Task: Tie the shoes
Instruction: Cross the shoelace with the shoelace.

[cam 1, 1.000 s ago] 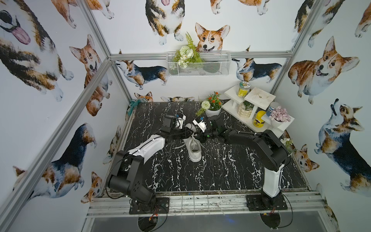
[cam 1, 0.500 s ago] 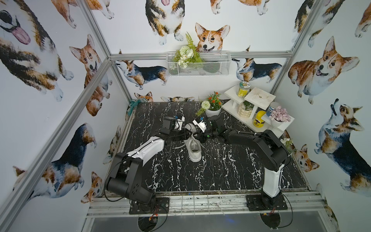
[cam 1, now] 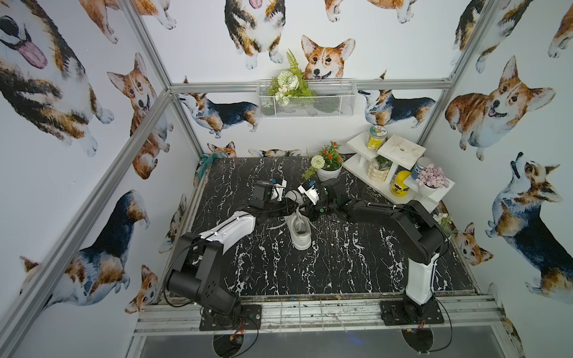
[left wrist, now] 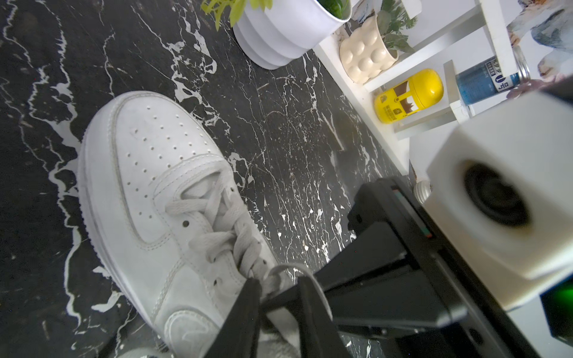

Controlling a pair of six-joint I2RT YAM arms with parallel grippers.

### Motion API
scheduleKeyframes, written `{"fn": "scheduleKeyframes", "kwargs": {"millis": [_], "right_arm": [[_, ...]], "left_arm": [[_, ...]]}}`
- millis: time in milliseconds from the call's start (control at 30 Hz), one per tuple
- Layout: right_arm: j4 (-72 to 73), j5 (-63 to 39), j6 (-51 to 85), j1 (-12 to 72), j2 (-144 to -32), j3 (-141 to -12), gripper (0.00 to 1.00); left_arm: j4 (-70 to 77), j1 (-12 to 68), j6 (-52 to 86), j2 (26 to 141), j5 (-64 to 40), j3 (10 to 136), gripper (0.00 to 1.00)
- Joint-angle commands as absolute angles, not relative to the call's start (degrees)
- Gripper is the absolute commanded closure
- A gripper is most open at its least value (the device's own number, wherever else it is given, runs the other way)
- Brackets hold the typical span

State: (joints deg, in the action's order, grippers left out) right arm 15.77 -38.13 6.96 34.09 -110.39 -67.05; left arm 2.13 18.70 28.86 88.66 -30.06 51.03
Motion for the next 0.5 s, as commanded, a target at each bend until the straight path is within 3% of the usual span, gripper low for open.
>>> {"fn": "scheduleKeyframes", "kwargs": {"millis": [0, 300, 467], "right_arm": [[18.5, -38.2, 7.8, 34.3, -110.0, -66.8, 1.0], [19.1, -38.1, 8.3, 34.4, -109.9, -66.4, 1.0], [19.7, -38.4, 8.7, 34.5, -109.8, -66.4, 1.0]], "left_arm": [[-1.5, 19.3, 29.6, 88.7, -35.2, 50.2, 0.73], [0.7, 19.3, 33.8, 87.7, -37.2, 48.8, 0.73], [1.5, 19.3, 34.5, 88.0, -38.2, 48.6, 0.79]]}}
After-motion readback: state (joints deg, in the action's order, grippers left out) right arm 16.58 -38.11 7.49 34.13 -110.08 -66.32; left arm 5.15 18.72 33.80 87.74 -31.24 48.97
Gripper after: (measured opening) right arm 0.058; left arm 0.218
